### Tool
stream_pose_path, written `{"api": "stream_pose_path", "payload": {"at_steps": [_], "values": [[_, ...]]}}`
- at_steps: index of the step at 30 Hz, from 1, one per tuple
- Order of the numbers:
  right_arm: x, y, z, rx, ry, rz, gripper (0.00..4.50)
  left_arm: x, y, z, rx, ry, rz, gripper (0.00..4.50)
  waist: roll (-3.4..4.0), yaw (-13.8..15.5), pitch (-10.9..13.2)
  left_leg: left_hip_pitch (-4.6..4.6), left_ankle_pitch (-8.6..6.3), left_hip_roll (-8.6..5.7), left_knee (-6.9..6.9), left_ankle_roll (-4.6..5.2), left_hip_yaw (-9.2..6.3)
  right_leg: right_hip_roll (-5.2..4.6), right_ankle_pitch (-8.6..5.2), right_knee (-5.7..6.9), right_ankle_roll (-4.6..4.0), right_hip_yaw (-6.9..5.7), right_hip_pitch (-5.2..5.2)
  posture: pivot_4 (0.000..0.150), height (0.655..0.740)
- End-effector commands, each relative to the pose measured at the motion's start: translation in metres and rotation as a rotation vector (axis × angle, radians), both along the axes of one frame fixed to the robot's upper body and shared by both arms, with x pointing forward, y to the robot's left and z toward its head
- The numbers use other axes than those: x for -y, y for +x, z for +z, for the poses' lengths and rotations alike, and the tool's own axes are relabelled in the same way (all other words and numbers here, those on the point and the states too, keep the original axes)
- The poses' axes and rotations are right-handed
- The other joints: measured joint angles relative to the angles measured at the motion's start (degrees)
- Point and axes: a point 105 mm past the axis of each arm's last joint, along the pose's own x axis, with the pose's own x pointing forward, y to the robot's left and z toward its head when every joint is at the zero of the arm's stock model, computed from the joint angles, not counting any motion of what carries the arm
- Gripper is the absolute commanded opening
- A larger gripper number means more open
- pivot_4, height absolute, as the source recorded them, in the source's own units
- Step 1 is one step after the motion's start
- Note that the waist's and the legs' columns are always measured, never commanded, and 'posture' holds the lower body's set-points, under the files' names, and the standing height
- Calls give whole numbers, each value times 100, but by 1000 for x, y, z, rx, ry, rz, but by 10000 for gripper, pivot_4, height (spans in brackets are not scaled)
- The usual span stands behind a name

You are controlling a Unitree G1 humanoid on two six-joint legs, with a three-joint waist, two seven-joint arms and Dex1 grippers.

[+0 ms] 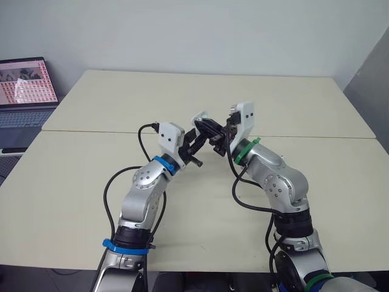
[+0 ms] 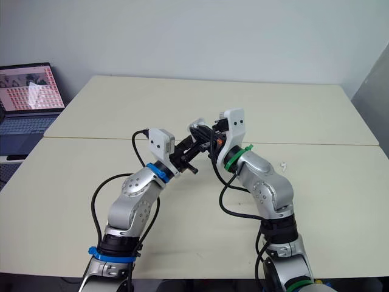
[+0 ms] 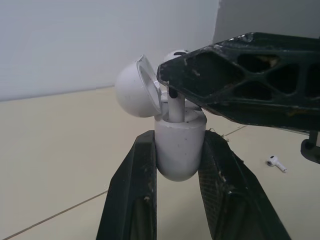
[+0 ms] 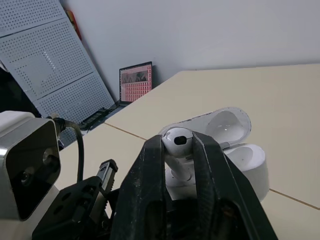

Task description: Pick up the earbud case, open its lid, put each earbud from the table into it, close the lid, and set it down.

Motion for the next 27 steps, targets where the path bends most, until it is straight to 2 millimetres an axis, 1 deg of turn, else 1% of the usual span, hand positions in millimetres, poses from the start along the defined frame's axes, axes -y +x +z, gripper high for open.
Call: {"api": "stream_pose_path", "payload": {"at_steps": [1,7,17,24,26,27], "values": [[2,3,2,7,3,-29,3833,4,-8,31,141,-43,42,7519,0,0,0,0,0,0,0,0,1,0,0,0,0,1,0,1500,7400],[0,2,-4,-1,-11,-47,3833,11,-13,33,150,-73,70,7519,0,0,0,0,0,0,-1,0,0,0,0,0,1,0,0,1500,7400],[3,6,-15,-34,-19,-113,3833,11,-11,42,198,-85,186,7519,0,0,0,0,0,0,-1,0,0,0,-2,-1,4,1,0,1500,7400],[5,7,-20,-51,-24,-124,3833,18,-13,43,210,-82,183,7519,0,0,0,0,0,0,-1,0,0,1,-3,-1,6,1,0,1500,7400],[5,7,-21,-56,-24,-124,11029,18,-13,43,208,-84,183,7519,0,0,0,0,0,0,-1,0,0,1,-3,-1,6,1,0,1500,7400],[6,7,-21,-56,-24,-124,13130,18,-13,43,208,-84,182,7519,0,0,0,0,0,0,-1,0,0,1,-3,-2,6,1,0,1500,7400]]}}
